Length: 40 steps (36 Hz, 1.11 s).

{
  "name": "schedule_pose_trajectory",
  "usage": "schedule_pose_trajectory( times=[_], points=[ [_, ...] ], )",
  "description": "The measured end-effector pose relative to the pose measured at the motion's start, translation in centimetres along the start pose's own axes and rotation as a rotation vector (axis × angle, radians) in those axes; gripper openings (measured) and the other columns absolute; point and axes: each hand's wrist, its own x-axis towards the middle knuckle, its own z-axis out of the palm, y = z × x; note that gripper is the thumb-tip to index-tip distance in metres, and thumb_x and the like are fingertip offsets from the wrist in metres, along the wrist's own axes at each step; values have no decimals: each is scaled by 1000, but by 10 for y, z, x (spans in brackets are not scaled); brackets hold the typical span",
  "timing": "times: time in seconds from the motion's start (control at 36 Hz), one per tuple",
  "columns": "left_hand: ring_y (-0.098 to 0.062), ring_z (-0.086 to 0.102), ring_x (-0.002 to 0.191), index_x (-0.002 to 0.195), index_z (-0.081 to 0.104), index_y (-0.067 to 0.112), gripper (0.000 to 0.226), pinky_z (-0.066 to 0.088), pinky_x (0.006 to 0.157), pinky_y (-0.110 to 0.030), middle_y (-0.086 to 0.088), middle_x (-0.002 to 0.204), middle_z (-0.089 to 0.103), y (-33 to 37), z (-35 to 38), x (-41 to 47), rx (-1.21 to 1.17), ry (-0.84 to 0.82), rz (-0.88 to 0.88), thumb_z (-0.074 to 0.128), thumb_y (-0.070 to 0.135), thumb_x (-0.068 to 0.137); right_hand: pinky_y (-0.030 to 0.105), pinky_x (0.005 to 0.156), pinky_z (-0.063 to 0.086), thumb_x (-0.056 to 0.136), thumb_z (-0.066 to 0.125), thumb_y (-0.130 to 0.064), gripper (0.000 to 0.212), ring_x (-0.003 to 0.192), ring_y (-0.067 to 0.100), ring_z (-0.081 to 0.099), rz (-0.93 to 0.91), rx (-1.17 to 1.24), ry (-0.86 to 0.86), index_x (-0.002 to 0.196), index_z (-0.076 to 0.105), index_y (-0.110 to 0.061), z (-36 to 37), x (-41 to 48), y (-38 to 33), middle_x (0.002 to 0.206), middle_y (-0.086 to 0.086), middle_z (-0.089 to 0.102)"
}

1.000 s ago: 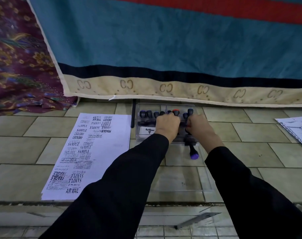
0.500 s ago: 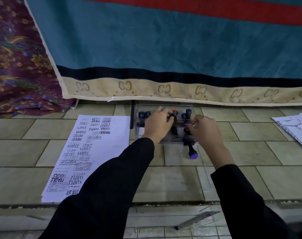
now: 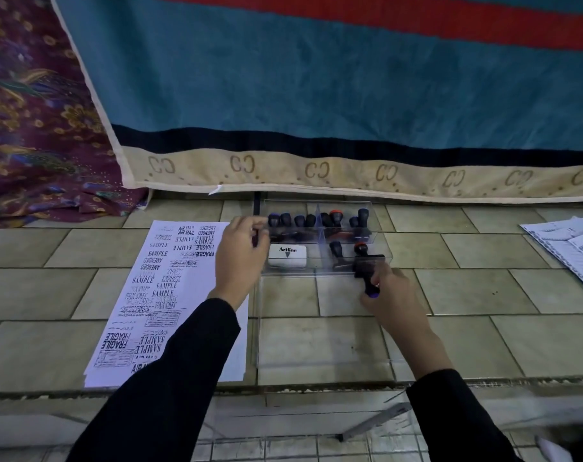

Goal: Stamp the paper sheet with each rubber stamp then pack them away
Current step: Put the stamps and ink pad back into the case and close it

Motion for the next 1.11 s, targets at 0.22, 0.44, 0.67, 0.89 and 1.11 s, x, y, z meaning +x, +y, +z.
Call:
schedule_pose_trajectory(
  times=[0.22,0.44,0.67,0.89,1.11],
  points=[
    [-24,53,102,108,68,19,22,42,74,-34,-3,112,60,-41,-19,-28,348,-154,-43,52,13,94,26,57,39,75,71,-11,28,71,22,52,-58,65,99,94,51,-10,-12,1,2,88,11,60],
    [-23,50,110,109,69,18,22,44,89,-38,-1,116,60,-44,-21,-34,420,-225,-26,54,16,93,10,46,32,82,71,-18,23,63,3,55,-166,297,305,90,49,-18,-45,32,-19,79,-3,60],
    [-21,49,111,111,67,20,22,42,88,-34,0,118,59,-43,-22,-35,442,-231,-21,55,19,92,29,66,45,86,67,-17,14,79,21,58,-176,146,144,96,61,-10,-30,80,-44,92,9,64],
    [-21,48,112,112,66,21,23,42,90,-34,0,120,57,-42,-22,-34,443,-231,-24,56,20,92,24,67,39,88,64,-13,12,89,26,63,-129,-49,-58,81,66,-4,-32,93,-63,88,14,68],
    [-21,47,113,113,65,21,23,42,89,-34,0,120,57,-42,-21,-34,452,-235,-29,56,21,92,29,68,46,83,70,-13,16,91,28,62,-63,-14,-30,90,65,0,-25,98,-64,96,15,67]
  ],
)
